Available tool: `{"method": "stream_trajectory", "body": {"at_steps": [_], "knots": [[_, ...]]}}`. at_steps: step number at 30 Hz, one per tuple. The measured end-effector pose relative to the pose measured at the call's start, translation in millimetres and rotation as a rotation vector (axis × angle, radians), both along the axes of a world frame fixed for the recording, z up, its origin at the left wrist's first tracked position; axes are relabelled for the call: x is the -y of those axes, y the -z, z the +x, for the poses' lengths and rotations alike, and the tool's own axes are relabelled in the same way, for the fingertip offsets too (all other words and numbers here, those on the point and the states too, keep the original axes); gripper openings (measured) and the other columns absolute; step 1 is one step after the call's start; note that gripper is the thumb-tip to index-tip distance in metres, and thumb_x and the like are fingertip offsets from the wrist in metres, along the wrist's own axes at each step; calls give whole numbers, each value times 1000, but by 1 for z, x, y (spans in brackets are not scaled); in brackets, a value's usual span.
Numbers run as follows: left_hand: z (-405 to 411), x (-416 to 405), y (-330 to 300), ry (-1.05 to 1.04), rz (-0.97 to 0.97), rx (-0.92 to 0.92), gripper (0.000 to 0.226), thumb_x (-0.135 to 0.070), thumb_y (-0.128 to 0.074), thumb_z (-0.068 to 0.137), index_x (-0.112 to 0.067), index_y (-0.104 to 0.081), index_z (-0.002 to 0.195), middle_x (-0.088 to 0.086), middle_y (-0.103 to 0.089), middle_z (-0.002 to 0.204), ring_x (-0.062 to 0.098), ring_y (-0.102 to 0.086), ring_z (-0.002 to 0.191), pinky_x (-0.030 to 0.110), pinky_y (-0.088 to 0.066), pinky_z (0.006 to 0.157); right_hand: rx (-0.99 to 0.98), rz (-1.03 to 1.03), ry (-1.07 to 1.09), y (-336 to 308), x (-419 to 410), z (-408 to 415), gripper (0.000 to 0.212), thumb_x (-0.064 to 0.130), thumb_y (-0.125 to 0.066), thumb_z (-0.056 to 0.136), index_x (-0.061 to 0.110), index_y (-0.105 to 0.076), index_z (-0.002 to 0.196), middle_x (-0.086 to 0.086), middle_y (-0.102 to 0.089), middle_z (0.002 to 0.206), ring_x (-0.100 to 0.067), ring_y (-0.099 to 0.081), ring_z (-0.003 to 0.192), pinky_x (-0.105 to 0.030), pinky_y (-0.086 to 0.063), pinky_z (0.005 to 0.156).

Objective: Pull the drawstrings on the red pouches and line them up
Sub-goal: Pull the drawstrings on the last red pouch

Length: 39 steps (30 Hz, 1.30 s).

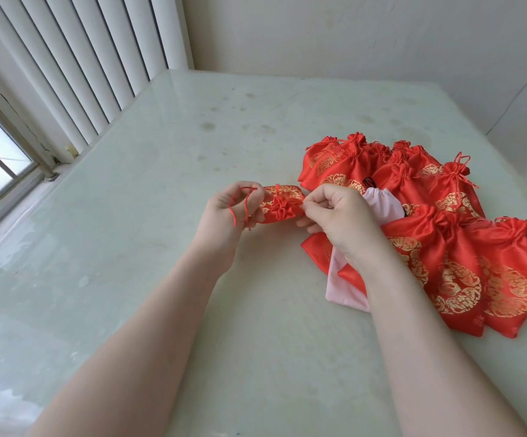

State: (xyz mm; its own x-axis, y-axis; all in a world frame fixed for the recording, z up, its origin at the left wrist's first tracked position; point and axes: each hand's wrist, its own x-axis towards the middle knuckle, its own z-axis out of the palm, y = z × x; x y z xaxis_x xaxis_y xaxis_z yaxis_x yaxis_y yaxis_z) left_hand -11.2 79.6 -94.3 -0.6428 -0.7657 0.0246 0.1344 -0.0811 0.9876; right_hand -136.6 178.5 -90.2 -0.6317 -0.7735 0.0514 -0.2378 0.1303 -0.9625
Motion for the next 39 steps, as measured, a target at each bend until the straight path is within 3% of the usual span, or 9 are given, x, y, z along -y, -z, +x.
{"method": "stream_trajectory", "body": {"at_steps": [9, 15, 18, 21, 26, 30, 34, 36, 39], "knots": [[-1, -6, -4, 126, 98, 86, 17, -9, -49, 94, -14, -57, 79, -2, -55, 72, 9, -47, 56, 25, -41, 63, -60, -8, -108, -2, 5, 14, 24, 11, -53, 92, 19, -52, 69, 2, -55, 62, 2, -52, 46, -8, -37, 45], [1, 2, -11, -73, 98, 86, 23, -10, -49, 93, -16, -55, 72, -9, -55, 59, 7, -45, 51, 21, -36, 57, -251, 17, -4, 1, 5, 10, 23, 15, -52, 92, 20, -51, 70, 4, -55, 54, 2, -48, 44, -16, -35, 51], [-2, -2, -12, -146, 148, 62, 21, -13, -50, 94, -16, -55, 74, -10, -54, 54, 7, -47, 55, 21, -34, 58, -155, -22, 8, -3, 5, 11, 29, 13, -51, 92, 24, -51, 65, 3, -55, 51, -1, -45, 43, -20, -33, 52], [-1, -5, -12, -153, 106, 6, 18, -16, -49, 95, -21, -54, 78, -11, -61, 69, 4, -56, 65, 23, -37, 67, 7, -124, -45, -9, 4, 16, 28, 8, -51, 92, 20, -52, 66, 2, -51, 59, 3, -44, 46, -11, -33, 53], [4, -6, -16, -12, -92, -62, 5, -16, -50, 93, -19, -53, 90, -13, -68, 96, -3, -61, 85, 17, -42, 78, 93, -264, -65, -13, 3, 19, 14, 15, -50, 93, 10, -63, 88, 6, -60, 98, 10, -54, 80, -7, -39, 77], [6, -14, -10, 273, -294, -95, 43, -9, -60, 76, -21, -46, 115, -4, -60, 112, 0, -55, 108, 10, -41, 84, 156, -403, 79, -16, 4, 21, 20, 14, -47, 96, 12, -59, 80, 14, -67, 69, 0, -60, 71, -17, -47, 70], [0, -16, -5, 95, -672, 173, 23, -25, -59, 78, -25, -56, 101, -16, -61, 89, -10, -56, 83, 10, -42, 77, 193, -456, 171, -22, 3, 25, 24, 21, -49, 96, 20, -57, 73, 15, -55, 55, 0, -48, 56, -18, -40, 58], [-1, -18, -6, 55, -637, 218, 7, -29, -54, 79, -24, -57, 83, -10, -58, 70, 1, -53, 66, 21, -43, 67, 242, -494, 143, -31, 0, 27, 23, 27, -47, 95, 19, -60, 78, 13, -62, 62, 0, -57, 61, -17, -45, 61], [-1, -29, -15, 133, -457, 158, 9, -28, -56, 79, -20, -60, 81, 5, -63, 72, 21, -59, 69, 37, -50, 71, 92, -489, 25, -45, -9, 25, 17, 28, -53, 84, 16, -58, 94, 5, -61, 83, 4, -59, 75, -13, -45, 71]]}}
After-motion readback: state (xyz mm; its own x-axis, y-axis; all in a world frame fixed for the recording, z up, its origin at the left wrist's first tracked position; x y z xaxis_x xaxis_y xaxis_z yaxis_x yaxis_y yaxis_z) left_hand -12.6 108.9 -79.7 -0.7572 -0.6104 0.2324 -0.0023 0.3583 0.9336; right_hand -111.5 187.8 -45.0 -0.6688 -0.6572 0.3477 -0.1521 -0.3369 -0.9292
